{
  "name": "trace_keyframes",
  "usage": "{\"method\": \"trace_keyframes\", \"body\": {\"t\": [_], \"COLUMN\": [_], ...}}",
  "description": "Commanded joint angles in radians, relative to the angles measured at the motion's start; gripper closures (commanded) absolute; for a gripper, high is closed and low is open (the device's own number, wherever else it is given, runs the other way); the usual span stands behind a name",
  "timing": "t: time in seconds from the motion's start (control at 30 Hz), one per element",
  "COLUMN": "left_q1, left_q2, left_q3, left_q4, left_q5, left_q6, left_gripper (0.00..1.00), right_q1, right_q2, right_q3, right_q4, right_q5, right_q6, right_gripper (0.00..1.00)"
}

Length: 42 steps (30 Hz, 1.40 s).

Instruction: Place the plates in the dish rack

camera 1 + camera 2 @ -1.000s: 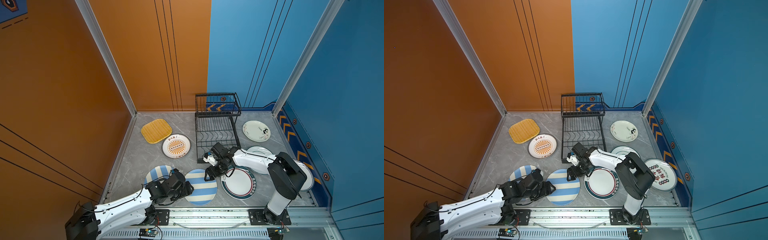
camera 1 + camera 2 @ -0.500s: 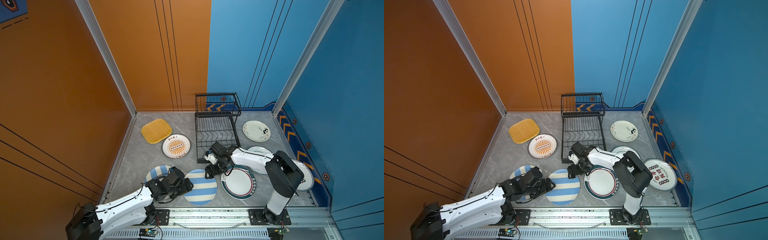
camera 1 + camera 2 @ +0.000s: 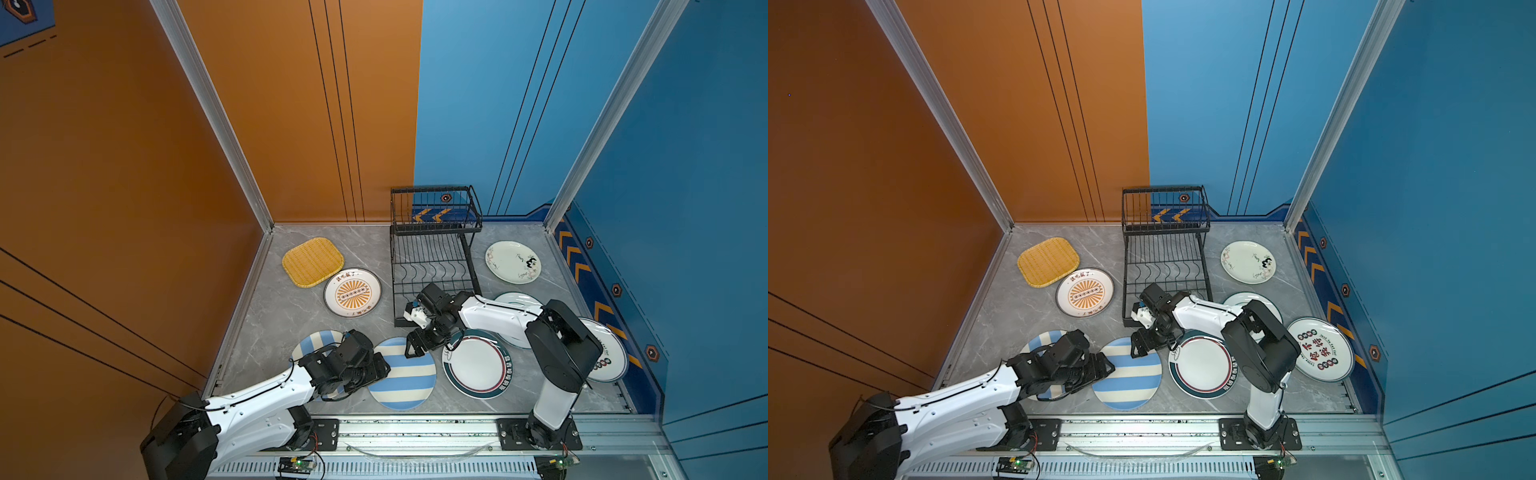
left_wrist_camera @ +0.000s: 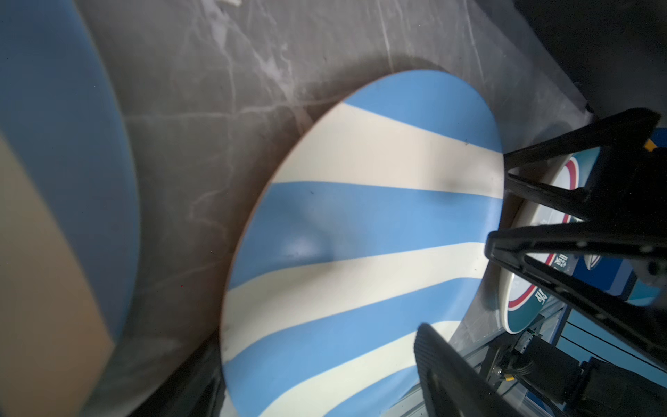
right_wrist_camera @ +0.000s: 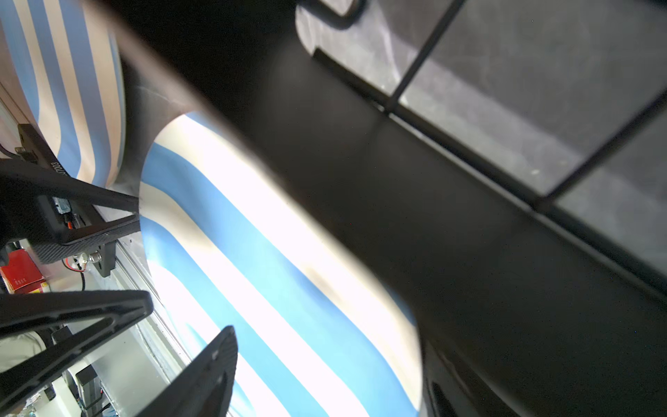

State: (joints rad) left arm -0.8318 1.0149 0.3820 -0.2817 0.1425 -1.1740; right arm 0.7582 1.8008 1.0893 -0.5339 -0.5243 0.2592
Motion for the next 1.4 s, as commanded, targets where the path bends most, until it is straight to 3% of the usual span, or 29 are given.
{"method": "trace_keyframes", "body": {"t": [0.0, 0.27, 0.87, 1.1, 1.37], "left_q1": [0.005, 0.002, -0.041, -0.051, -0.059], "left_q2": [0.044, 0.045, 0.046, 0.015, 0.015], "left_q3": [-0.010, -0.014, -0.027, -0.028, -0.028], "left_q4": [0.046, 0.016, 0.016, -0.012, -0.013], "left_q5": [0.026, -0.005, -0.058, -0.075, -0.073], "left_q6": [0.034, 0.032, -0.002, -0.009, -0.011], "left_gripper": [0.21, 0.27, 0.36, 0.38, 0.40], "right_q1": [0.028, 0.005, -0.011, -0.011, 0.013], "right_q2": [0.052, 0.027, 0.006, -0.060, -0.133], "right_q3": [-0.042, -0.047, -0.067, -0.076, -0.132], "right_q4": [-0.074, -0.074, -0.047, -0.048, 0.005], "right_q5": [-0.147, -0.261, -0.359, -0.328, -0.215], "right_q6": [-0.007, -0.025, -0.023, 0.009, 0.086], "right_gripper": [0.23, 0.27, 0.43, 0.43, 0.43]}}
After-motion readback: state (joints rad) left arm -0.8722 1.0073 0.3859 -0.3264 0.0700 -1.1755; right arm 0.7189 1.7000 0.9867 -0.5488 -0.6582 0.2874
